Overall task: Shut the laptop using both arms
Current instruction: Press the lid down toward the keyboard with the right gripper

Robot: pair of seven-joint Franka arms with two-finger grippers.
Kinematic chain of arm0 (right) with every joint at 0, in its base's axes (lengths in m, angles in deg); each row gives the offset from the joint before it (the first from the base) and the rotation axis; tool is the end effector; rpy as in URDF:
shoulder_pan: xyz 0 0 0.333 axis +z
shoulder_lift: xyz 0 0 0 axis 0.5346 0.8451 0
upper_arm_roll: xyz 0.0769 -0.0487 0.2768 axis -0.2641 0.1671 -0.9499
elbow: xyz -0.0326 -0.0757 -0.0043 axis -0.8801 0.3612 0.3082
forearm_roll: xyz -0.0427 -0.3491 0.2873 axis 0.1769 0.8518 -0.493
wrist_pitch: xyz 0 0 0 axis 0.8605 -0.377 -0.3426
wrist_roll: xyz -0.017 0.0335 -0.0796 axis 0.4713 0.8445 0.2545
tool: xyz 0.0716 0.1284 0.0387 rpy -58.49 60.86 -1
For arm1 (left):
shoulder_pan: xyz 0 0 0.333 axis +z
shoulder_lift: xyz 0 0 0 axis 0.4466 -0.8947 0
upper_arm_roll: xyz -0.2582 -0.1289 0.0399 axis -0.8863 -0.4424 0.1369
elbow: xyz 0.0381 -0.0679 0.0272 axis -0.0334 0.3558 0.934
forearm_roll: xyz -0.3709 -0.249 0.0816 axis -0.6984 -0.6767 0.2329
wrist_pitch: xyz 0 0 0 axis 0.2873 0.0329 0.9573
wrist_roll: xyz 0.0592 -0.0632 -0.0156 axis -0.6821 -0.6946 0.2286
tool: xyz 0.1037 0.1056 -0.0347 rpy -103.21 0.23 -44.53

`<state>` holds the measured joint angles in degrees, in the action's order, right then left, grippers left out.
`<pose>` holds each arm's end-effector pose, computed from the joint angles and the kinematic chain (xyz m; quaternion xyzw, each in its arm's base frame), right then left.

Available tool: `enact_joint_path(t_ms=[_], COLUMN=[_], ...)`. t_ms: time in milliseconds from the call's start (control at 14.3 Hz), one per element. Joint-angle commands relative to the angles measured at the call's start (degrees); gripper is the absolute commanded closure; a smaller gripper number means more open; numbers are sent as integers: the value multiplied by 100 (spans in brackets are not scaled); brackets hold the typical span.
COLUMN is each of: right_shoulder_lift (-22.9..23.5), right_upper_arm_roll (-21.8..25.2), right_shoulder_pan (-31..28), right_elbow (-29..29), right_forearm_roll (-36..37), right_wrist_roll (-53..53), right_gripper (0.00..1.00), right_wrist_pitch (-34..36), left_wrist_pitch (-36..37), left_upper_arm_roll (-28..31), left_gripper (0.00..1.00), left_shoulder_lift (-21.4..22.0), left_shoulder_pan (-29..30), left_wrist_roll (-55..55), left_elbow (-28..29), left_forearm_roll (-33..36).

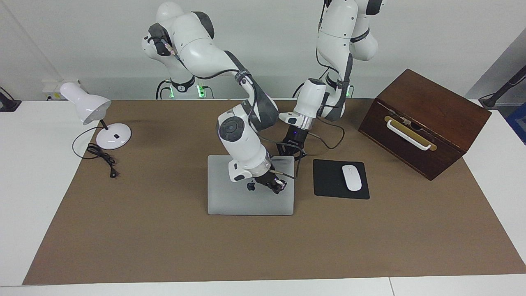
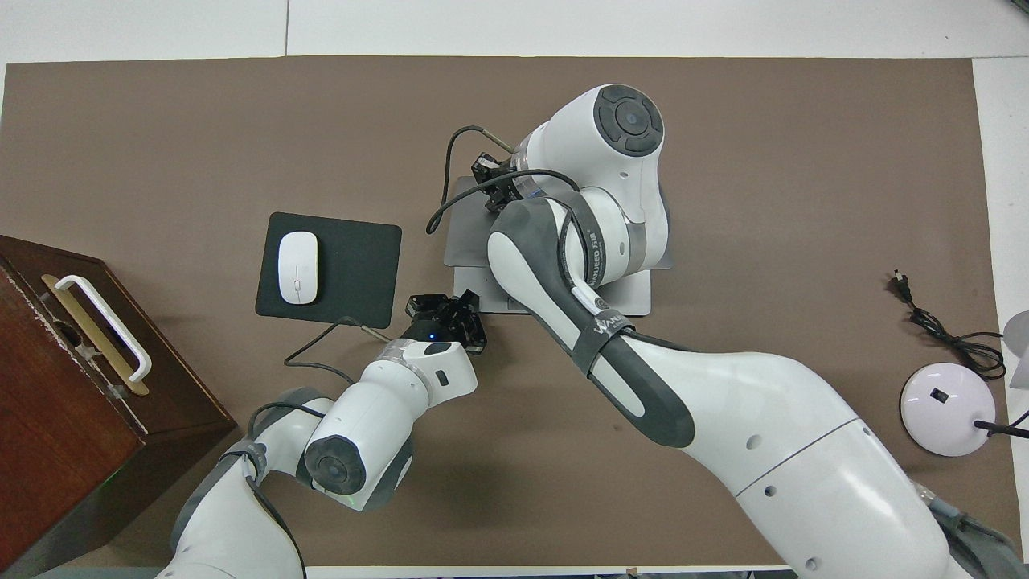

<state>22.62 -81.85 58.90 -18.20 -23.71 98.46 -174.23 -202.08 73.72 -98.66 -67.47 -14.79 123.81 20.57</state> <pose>0.7084 0.3999 0.2625 -0.9331 0.3016 0.0274 0.1938 0.4595 -0.3365 0.1503 0.8857 -0.2929 0.3469 0.0965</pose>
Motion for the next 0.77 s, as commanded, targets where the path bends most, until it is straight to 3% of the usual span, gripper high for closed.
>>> enact_joint_path(t_ms=[0, 698], right_shoulder_lift=[-110, -198], right_upper_arm_roll=[-65, 5], right_shoulder_pan=[-83, -215], right_elbow=[-277, -356], right_forearm_roll=[-210, -272], right_wrist_roll=[-201, -526], right_gripper=[100, 100], right_wrist_pitch=[-164, 601], left_wrist_pitch=[2, 2], left_upper_arm_roll=[164, 164], left_gripper=[100, 100], left_shoulder_lift=[-563, -563], left_shoulder_pan=[16, 16], left_wrist_roll=[-161, -143], left_elbow=[-107, -107], left_forearm_roll=[-39, -39])
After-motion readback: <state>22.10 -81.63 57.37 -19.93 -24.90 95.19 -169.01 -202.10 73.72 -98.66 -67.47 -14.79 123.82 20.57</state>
